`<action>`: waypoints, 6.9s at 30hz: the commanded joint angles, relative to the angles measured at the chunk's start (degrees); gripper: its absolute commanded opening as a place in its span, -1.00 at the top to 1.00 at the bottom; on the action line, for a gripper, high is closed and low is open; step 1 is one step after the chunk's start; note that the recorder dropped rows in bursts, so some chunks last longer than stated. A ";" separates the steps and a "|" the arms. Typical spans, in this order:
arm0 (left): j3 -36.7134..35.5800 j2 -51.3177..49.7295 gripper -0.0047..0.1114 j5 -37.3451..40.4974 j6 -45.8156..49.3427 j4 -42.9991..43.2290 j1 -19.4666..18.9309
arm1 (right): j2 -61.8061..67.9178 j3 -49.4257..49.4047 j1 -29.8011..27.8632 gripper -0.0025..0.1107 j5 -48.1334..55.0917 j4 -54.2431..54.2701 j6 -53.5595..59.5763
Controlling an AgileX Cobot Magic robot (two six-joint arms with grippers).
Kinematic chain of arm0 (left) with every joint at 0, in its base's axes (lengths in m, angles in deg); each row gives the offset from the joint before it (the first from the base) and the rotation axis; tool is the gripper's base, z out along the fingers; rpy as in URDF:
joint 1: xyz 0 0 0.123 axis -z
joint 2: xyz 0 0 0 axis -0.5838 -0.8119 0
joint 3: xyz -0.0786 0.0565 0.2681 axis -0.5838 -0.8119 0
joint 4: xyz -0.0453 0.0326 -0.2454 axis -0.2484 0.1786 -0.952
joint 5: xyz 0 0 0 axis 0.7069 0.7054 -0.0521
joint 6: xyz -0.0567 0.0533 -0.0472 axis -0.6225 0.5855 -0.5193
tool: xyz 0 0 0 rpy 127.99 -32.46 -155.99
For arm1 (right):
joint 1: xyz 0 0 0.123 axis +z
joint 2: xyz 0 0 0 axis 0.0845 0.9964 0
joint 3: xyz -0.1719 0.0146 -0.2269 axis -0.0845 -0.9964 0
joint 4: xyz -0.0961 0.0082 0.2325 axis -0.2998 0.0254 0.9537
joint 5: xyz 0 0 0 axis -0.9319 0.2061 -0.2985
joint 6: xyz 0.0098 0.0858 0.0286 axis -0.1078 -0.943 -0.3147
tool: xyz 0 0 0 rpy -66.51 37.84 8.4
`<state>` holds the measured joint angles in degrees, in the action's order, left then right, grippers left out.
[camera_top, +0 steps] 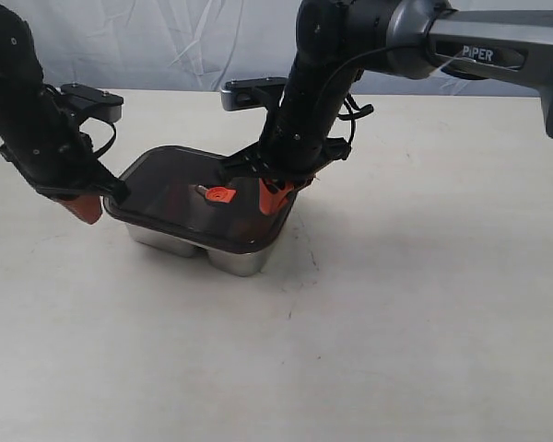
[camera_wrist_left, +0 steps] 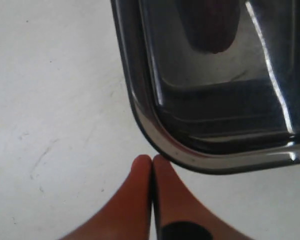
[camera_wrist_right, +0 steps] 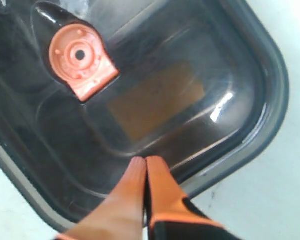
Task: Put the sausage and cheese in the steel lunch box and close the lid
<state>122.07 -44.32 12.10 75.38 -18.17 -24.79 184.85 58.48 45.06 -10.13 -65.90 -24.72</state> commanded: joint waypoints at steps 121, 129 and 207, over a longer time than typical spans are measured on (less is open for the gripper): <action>0.96 21.80 0.92 -11.09 5.29 -10.49 -6.49 | -20.53 -1.88 -1.58 0.97 -3.06 -20.13 -11.48; -11.97 45.65 0.92 -18.43 5.79 -10.33 -10.00 | -39.40 -22.98 -3.68 0.97 -13.15 -16.48 -11.73; -24.34 68.08 0.92 -9.92 1.84 -8.19 -10.10 | -124.32 -100.46 -44.83 0.97 -47.47 -13.82 -11.16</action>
<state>97.83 23.50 2.09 77.62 -26.39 -34.50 61.33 -41.89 0.58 -57.63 -79.18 -36.40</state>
